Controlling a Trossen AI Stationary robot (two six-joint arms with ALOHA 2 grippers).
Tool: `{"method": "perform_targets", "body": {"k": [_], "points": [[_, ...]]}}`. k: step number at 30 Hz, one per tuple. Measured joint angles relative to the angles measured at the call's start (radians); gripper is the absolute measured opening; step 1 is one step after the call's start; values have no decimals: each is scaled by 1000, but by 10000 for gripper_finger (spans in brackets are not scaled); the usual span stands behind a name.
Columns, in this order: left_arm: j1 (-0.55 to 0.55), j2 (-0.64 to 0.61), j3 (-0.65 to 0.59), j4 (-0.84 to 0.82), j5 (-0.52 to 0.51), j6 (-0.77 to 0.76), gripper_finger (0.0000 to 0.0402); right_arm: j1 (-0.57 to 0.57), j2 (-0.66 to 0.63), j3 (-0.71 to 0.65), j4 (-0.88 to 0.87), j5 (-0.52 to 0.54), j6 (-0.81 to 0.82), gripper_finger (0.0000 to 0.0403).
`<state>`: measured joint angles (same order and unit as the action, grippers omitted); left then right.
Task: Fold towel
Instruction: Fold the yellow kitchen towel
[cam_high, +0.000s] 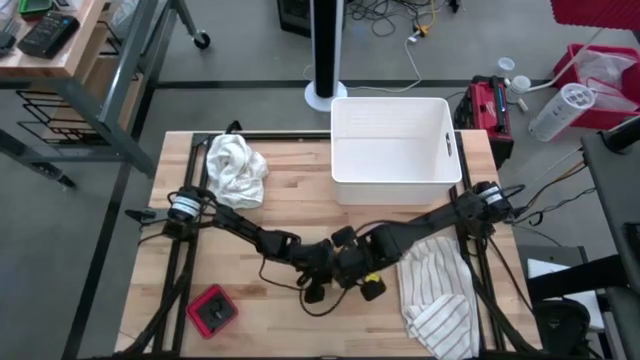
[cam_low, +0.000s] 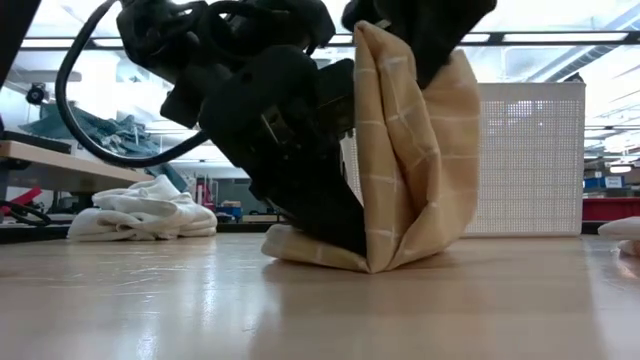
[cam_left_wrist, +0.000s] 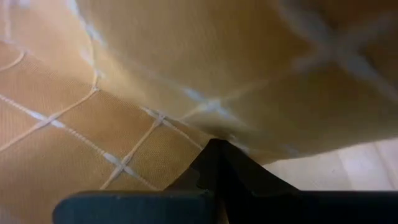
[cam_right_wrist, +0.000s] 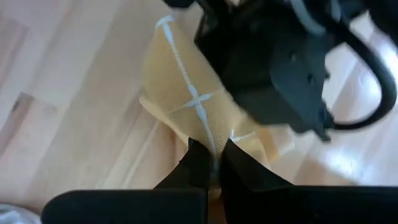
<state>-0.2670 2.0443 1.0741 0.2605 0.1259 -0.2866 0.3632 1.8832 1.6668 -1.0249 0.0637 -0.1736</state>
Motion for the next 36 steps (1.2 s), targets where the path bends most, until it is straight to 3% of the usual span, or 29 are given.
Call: {"method": "perform_targets", "body": {"k": [6,12,22,27,32,36], "points": [[-4,-24,-3,11,-9,10,0,-8,0,-2,6,-33,-24,8],[-33,-87,-3,-28,-92,1,0,-9,0,-3,-47,-47,-30,8],[-68,-338,-42,-408,-384,-35,0,-53,0,-3,-62,-99,-108,8],[-98,-502,-188,-326,-501,-43,0,-104,0,-3,-39,-156,-144,8],[-99,-643,-386,-97,-513,-75,0,-156,0,-3,24,-219,-187,8],[-90,-686,-534,80,-528,-112,0,-193,4,-3,36,-263,-205,8]]}}
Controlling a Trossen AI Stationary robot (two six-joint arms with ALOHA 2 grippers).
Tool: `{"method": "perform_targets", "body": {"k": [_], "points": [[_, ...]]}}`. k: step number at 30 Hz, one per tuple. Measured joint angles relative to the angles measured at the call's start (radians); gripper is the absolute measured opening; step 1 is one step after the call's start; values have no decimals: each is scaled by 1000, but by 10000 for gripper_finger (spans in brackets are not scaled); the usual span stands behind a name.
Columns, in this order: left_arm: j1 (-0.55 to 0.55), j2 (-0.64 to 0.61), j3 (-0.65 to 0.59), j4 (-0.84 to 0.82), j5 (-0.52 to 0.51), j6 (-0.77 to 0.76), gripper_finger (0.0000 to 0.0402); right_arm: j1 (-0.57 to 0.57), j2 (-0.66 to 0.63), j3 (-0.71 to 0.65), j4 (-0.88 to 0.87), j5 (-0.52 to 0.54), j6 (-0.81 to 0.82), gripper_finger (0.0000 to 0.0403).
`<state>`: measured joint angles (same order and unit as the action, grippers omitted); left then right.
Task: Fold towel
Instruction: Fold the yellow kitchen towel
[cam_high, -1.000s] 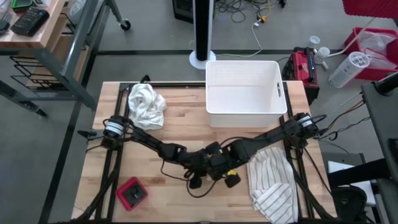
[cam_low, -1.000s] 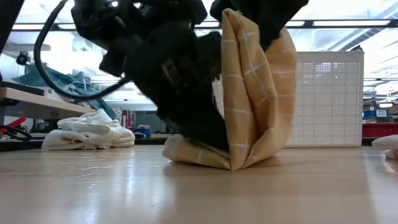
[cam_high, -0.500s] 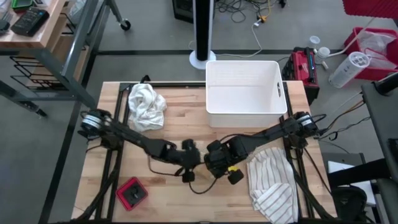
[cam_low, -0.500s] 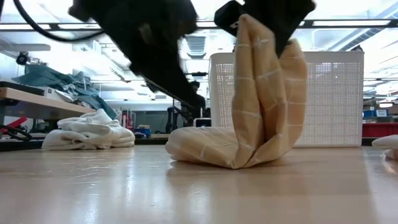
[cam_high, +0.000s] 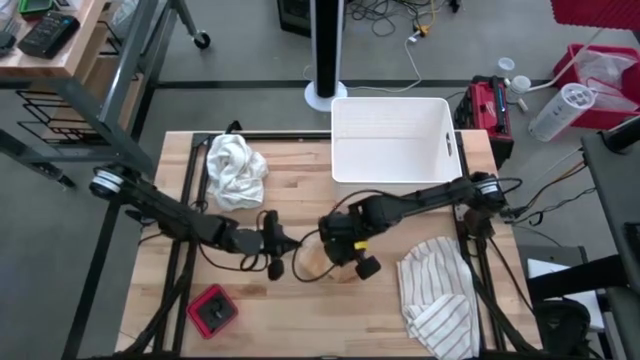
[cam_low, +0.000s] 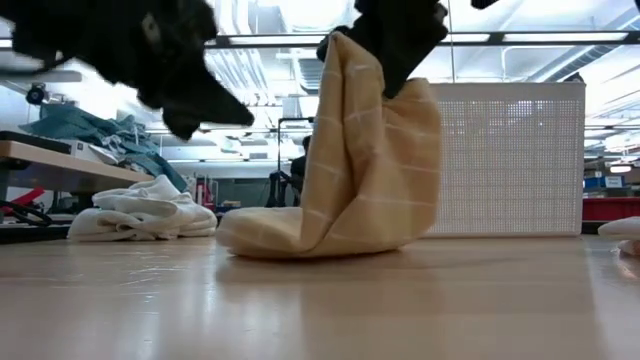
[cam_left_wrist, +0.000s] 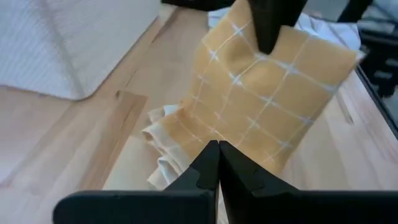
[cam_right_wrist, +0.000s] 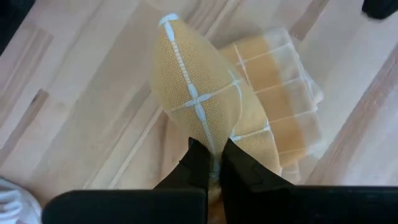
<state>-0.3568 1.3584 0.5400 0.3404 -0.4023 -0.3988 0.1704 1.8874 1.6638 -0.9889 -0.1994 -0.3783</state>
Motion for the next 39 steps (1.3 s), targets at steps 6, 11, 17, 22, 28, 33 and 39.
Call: {"method": "perform_targets", "body": {"k": [6,11,17,22,28,33,39], "points": [[44,35,-94,41,0,-125,0,-24,28,0,15,-21,-44,8],[70,97,-68,51,29,-121,0,-35,47,0,32,-39,-79,8],[99,251,-14,55,129,-84,0,-58,53,0,46,-43,-92,8],[122,349,19,139,272,-50,0,-63,54,10,60,-43,-94,7],[134,397,76,156,317,-26,0,-64,54,12,115,-44,-79,7],[138,424,108,156,338,-21,0,-65,60,11,179,-41,-38,7],[138,428,121,155,343,-11,0,-66,63,11,227,-10,50,75]]}}
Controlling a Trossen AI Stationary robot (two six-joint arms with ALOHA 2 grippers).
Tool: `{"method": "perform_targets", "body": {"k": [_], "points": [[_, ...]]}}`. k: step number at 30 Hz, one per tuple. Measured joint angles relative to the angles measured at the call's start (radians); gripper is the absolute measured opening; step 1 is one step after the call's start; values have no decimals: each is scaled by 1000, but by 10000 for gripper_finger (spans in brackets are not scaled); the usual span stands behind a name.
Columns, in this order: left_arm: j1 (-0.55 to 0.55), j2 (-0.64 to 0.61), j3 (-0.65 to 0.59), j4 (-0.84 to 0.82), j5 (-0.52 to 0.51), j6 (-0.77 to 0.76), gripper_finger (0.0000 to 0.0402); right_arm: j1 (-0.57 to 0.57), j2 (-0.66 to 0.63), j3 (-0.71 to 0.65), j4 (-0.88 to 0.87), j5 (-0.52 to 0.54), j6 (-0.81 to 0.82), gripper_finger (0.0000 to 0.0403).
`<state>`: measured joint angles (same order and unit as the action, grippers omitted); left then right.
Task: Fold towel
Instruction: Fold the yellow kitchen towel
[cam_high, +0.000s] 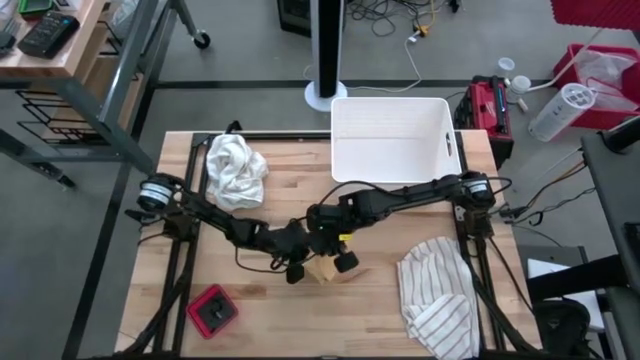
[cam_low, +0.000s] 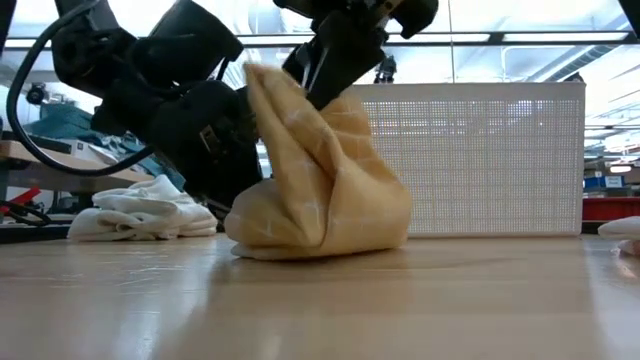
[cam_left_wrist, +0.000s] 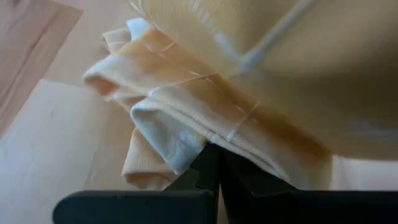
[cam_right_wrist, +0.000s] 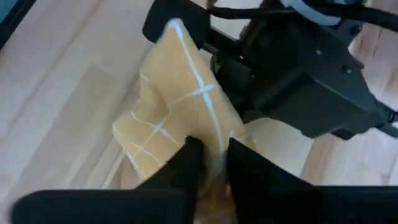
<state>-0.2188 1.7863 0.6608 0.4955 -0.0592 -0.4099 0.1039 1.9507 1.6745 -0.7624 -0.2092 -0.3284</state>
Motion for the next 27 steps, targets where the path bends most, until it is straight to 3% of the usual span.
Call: {"method": "perform_targets", "body": {"k": [6,11,16,19,27], "points": [[0,0,-1,-1,0,1,0,-2,0,0,-8,12,63,159],[0,0,-1,-1,18,1,0,-2,0,0,11,163,80,197],[0,-17,2,-21,16,-17,0,-1,-2,-1,77,185,79,207],[-2,-56,-8,-40,-36,-38,0,1,-12,0,50,230,74,203],[-7,-106,-86,-117,-81,-127,0,9,-155,-60,47,259,182,188]]}}
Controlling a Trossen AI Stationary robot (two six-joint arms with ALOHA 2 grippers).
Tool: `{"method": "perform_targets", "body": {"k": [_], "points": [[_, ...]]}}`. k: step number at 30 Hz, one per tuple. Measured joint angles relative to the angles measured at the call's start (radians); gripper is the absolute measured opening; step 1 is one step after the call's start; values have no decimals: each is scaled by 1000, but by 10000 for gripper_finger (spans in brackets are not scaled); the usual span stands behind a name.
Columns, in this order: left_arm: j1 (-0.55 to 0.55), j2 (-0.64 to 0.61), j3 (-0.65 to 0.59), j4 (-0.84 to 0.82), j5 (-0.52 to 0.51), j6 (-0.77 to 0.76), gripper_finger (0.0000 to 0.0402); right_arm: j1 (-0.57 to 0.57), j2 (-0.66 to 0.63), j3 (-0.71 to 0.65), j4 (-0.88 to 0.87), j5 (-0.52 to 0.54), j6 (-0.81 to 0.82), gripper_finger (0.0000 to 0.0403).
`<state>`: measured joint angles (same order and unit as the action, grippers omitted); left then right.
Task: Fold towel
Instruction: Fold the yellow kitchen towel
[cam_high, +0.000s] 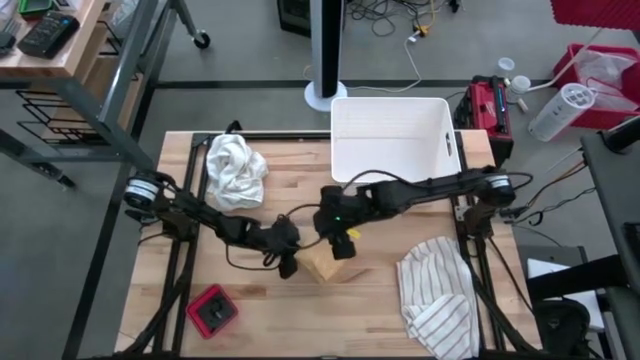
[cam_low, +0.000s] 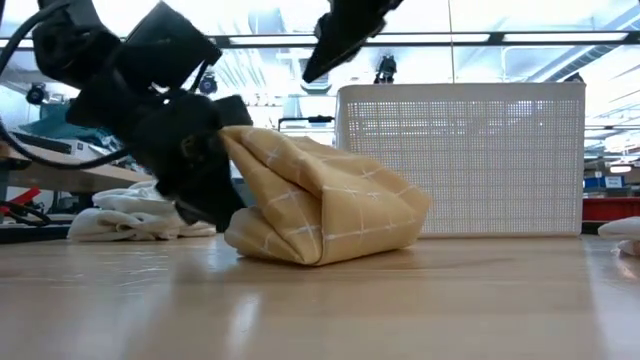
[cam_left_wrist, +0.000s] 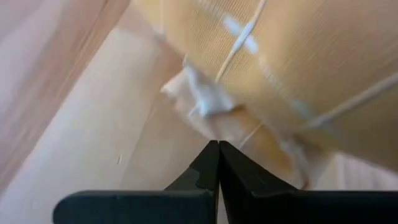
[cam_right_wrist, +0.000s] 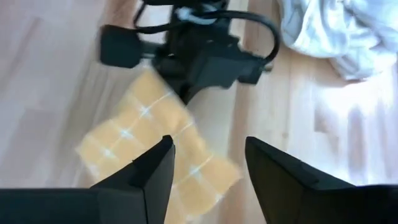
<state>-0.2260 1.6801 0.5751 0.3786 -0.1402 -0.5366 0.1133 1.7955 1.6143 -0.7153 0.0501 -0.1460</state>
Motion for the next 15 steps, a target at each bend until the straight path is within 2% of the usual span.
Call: {"method": "perform_targets", "body": {"k": [3,7,9,13,15], "points": [[0,-13,-34,-4,-7,-42,0,25,-46,-115,105,4,108,175],[-3,-53,-50,-1,-11,-54,0,85,-65,-338,425,46,293,147],[-10,-84,-55,4,-32,-52,0,130,-57,-430,540,165,360,130],[-31,-149,-80,3,-88,-48,0,220,-60,-524,653,539,529,90],[-39,-187,-92,-3,-124,-31,0,244,-51,-543,696,579,566,68]]}}
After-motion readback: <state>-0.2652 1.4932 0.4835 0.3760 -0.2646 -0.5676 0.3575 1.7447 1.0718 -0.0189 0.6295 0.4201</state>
